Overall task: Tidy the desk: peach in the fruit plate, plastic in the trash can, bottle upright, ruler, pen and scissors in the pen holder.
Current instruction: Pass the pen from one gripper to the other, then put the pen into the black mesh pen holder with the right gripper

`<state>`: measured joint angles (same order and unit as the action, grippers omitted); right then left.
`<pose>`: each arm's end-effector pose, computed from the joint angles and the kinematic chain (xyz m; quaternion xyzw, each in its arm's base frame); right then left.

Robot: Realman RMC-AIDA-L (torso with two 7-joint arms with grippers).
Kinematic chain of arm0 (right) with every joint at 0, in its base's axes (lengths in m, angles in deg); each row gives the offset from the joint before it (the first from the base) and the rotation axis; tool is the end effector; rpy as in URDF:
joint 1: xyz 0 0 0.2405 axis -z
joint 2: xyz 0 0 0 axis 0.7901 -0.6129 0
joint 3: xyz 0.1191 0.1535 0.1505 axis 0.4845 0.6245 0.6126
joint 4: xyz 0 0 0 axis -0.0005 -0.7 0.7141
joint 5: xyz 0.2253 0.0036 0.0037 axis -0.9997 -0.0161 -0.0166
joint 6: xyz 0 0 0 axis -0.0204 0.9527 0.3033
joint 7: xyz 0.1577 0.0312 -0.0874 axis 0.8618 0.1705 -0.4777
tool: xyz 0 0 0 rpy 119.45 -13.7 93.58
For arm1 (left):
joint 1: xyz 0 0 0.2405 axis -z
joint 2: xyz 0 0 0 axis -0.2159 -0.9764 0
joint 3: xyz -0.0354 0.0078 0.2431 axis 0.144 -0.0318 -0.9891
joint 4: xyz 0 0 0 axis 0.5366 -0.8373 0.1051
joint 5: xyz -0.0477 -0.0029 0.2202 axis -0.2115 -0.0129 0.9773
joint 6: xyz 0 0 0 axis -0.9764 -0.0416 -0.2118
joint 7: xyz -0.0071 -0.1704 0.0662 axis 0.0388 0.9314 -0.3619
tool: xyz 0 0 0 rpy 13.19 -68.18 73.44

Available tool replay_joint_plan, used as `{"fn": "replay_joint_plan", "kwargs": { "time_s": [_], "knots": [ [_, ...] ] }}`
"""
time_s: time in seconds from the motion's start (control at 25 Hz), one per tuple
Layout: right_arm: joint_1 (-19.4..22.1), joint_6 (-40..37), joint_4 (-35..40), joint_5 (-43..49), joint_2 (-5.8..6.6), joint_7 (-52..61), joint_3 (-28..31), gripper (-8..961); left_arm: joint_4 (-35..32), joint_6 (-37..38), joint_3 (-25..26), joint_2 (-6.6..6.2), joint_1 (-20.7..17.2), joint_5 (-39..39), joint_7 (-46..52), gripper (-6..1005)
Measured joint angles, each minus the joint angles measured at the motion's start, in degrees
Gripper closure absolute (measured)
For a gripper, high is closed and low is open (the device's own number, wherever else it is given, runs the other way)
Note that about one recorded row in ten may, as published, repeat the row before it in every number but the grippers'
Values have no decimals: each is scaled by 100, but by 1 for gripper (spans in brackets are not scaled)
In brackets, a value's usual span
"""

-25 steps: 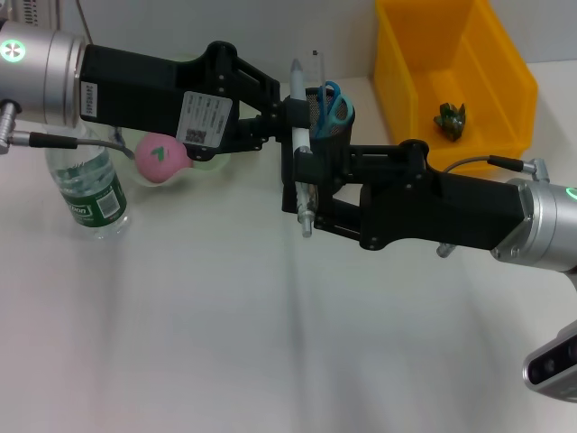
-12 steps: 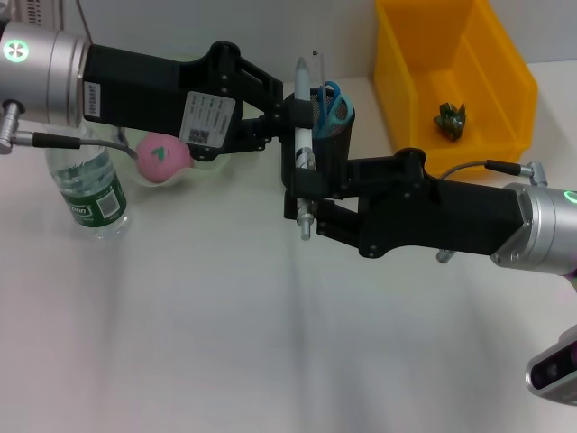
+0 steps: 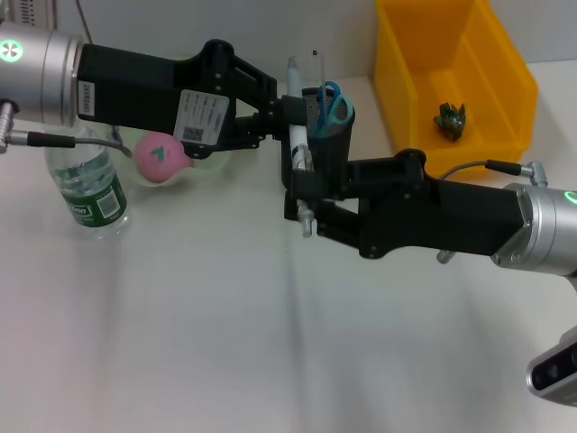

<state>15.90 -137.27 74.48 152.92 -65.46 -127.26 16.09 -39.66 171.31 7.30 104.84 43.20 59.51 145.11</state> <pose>0.1685 0.3103 -0.0419 -0.6273 -0.6177 0.2862 0.3782 -0.0960 0.3964 0.0009 0.7296 0.6415 0.1618 0.1730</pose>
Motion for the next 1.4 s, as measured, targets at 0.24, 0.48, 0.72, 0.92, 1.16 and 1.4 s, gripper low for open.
{"fn": "replay_joint_plan", "kwargs": {
  "time_s": [0.24, 0.48, 0.72, 0.92, 1.16, 1.4],
  "knots": [
    [0, -24, -2, 1, -1, 3, 4, 757, -21, -57, 3, -28, -26, 3, 0, 803],
    [6, -41, 9, -16, -1, 2, 5, 758, -10, -46, 2, -30, -34, 33, -37, 692],
    [46, -96, 22, -31, -12, 0, 38, 760, -24, -25, 2, -30, -66, 6, -129, 455],
    [116, -139, -94, -57, -1, 78, 164, 760, -48, -19, 57, -33, -143, -65, -341, 227],
    [319, -619, -192, -74, 82, 1306, 951, 760, -75, 52, 55, -25, -557, -761, -1914, 188],
    [448, -800, -142, -76, 134, 2811, 1680, 760, -93, 148, 53, 98, -968, -1189, -3324, 188]
  ]
}}
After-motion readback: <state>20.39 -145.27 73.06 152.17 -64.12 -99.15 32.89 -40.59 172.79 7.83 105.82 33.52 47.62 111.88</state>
